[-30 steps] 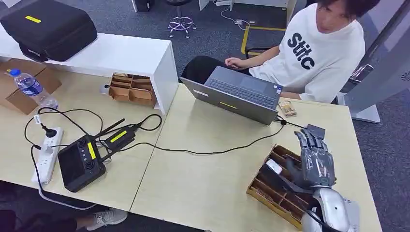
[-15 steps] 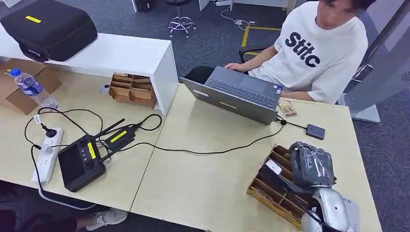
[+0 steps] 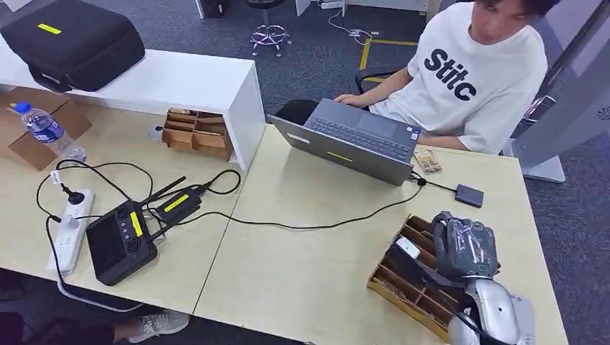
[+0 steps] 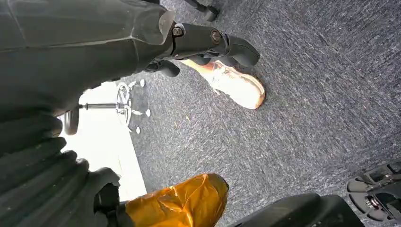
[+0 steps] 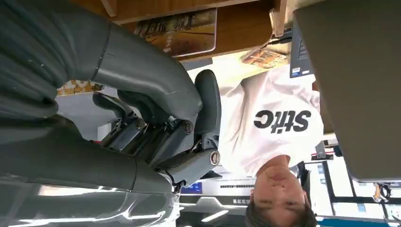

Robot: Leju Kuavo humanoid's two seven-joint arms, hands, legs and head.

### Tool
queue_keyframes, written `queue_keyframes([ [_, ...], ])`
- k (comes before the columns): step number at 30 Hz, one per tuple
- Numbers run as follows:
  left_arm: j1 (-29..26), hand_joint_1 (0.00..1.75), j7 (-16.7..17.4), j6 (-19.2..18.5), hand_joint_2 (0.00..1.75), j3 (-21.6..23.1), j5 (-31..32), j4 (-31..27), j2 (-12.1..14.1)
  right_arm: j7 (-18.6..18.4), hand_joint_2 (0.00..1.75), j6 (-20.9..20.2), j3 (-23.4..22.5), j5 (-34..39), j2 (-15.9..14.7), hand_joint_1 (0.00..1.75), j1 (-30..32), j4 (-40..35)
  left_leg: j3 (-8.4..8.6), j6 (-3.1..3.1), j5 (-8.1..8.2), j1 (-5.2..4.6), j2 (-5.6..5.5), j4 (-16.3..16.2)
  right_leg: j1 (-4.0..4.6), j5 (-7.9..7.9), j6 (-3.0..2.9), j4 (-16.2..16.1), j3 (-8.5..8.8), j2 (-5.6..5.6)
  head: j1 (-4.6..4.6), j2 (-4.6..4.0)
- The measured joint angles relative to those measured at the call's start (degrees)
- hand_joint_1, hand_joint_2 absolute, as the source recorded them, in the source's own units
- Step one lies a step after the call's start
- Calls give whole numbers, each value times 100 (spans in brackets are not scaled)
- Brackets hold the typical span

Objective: Pass the card to the sensor for recognition and then transmit it.

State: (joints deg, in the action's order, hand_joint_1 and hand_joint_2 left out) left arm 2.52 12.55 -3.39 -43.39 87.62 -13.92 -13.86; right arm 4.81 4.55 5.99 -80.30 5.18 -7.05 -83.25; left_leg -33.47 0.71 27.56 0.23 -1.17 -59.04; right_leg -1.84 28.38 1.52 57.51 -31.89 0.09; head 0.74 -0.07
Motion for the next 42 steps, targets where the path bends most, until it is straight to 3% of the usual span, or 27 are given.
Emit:
queue_keyframes([
  [5, 0, 0, 0, 0, 175, 0, 0, 0, 0, 0, 175, 0, 0, 0, 0, 19, -31, -2, 1, 0, 0, 0, 1, 0, 0, 0, 0, 0, 1, 0, -2, 0],
  [6, 0, 0, 0, 0, 175, 0, 0, 0, 0, 0, 175, 0, 0, 0, 0, 0, -45, -2, 2, 0, 0, 0, 1, 0, 0, 0, 0, 0, 1, 0, 0, 0],
  [33, 0, 0, 2, -2, 175, 2, 0, 0, 0, 11, 175, 85, -173, -7, 83, 0, -131, -11, 2, 0, 0, 0, 0, 0, 0, 0, 0, 0, 2, 0, 0, 0],
  [42, 0, 0, 17, -9, 175, 20, 0, 0, 0, 107, 175, 271, -323, 291, 177, 0, -125, -527, 0, 1, 0, 0, 0, 0, 0, 0, 0, 0, -1, 1, 0, 0],
])
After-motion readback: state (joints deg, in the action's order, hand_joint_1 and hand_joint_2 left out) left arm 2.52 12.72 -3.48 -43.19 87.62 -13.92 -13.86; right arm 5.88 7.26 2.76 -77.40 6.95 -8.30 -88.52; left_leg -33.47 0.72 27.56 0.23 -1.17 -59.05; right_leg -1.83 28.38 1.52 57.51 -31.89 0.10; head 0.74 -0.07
